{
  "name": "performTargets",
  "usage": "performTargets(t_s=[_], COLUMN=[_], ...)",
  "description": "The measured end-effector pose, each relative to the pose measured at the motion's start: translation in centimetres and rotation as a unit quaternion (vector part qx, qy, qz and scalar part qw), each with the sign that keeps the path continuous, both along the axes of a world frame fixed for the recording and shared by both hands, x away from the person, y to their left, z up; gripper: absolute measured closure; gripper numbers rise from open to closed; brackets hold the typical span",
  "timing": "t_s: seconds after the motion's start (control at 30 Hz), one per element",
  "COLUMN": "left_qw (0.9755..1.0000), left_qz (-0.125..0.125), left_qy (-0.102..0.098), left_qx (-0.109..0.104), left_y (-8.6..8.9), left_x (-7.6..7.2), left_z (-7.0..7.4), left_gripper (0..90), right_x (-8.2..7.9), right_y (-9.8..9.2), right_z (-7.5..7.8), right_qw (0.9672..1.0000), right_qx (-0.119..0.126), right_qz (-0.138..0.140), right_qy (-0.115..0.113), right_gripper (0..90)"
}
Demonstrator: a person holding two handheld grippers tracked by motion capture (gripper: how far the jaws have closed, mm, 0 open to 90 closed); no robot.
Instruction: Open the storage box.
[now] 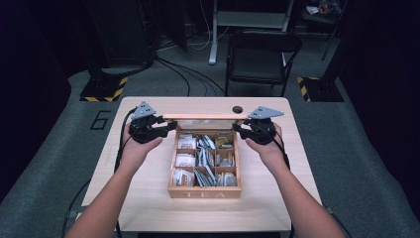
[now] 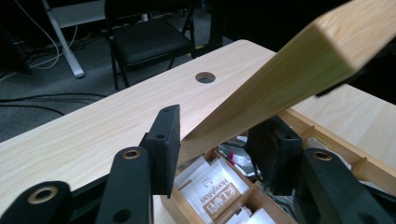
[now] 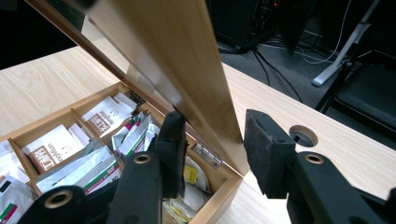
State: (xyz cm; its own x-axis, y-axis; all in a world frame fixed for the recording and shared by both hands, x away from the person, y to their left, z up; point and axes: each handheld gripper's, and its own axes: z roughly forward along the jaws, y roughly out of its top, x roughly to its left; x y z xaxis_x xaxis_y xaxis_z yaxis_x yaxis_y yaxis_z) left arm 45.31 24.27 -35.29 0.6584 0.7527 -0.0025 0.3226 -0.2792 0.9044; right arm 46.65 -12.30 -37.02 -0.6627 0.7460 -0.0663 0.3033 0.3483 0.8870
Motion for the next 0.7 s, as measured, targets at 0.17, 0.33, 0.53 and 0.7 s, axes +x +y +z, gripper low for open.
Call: performTargets(t_s=[0.17,0.33,0.53,0.7], left_qw=[1.0,0.9999,0.9997,0.9997], left_qz=[0.003,0.01,0.016,0.014], left_qy=[-0.003,0.004,0.016,0.016], left_qx=[0.0,0.006,0.011,0.013], left_y=[0.0,0.0,0.0,-0.3], left_x=[0.5,1.1,1.7,2.2], left_z=[-0.6,-1.2,-2.1,-2.4], left_gripper=[53.8,53.9,54.5,57.4], right_x=[0.3,0.5,0.9,1.1], right_y=[0.0,0.0,-0.1,-0.1], right_z=[0.1,0.2,0.2,0.2], right_qw=[1.0,1.0,0.9999,0.9999], right_qx=[0.002,0.004,0.01,0.014], right_qz=[0.004,0.0,0.004,0.003], right_qy=[-0.002,0.0,-0.001,-0.001], right_gripper=[59.1,59.4,59.3,59.4])
